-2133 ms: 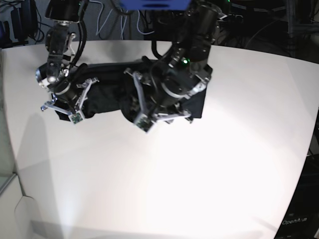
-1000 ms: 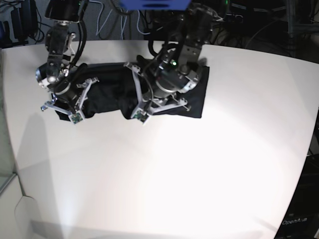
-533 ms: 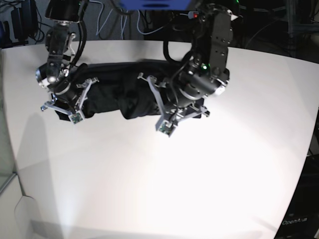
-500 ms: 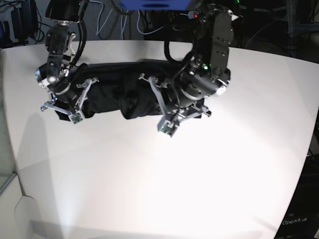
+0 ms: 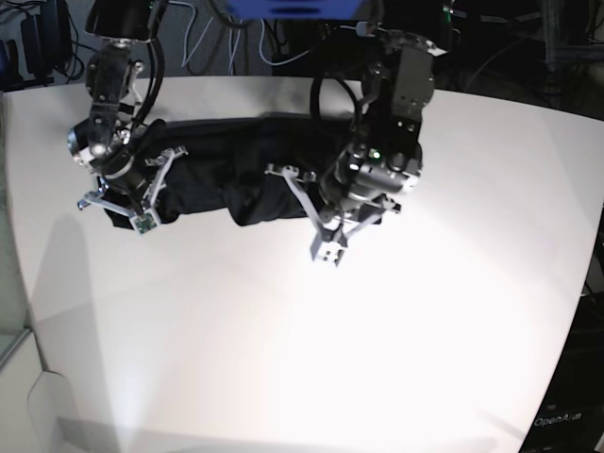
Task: Fold the T-shirt properly
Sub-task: 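Reposition the left gripper onto the new folded edge of the strip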
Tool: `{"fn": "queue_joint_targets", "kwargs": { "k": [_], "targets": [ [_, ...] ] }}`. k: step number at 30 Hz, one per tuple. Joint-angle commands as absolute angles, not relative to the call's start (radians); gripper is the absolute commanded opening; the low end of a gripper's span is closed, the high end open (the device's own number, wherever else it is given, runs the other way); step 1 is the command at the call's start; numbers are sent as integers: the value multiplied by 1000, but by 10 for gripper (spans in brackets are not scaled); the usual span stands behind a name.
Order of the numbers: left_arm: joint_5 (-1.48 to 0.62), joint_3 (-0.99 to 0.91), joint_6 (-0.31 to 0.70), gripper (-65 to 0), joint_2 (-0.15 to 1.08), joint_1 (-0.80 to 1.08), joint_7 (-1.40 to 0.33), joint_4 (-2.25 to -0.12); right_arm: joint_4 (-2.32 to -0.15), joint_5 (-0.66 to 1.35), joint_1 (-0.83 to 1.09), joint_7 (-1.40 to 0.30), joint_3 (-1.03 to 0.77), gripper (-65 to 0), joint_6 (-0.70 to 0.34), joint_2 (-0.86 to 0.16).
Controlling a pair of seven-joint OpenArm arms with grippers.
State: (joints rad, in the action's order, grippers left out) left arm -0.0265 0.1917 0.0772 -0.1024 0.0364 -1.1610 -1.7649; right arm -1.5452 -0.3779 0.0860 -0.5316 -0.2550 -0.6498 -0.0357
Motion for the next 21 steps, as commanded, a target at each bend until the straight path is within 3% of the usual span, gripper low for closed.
{"fn": "queue_joint_targets", "kwargs": {
  "k": [1, 10, 17, 21],
  "targets": [
    [-27, 194, 73, -650, -111, 22, -1145, -1774, -1552, -387, 94, -561, -254, -531, -654, -38],
    [-27, 209, 76, -650, -113, 22, -1161, -1722, -1552, -387, 94, -562, -254, -531, -654, -38],
    [-120, 516, 119, -650, -31, -5, -1211, -1672, -1554, -387, 97, -562, -254, -531, -654, -38],
    [-211, 550, 150, -650, -1, -5, -1218, -1785, -1554, -387, 99, -562, -254, -531, -654, -39]
  ]
}}
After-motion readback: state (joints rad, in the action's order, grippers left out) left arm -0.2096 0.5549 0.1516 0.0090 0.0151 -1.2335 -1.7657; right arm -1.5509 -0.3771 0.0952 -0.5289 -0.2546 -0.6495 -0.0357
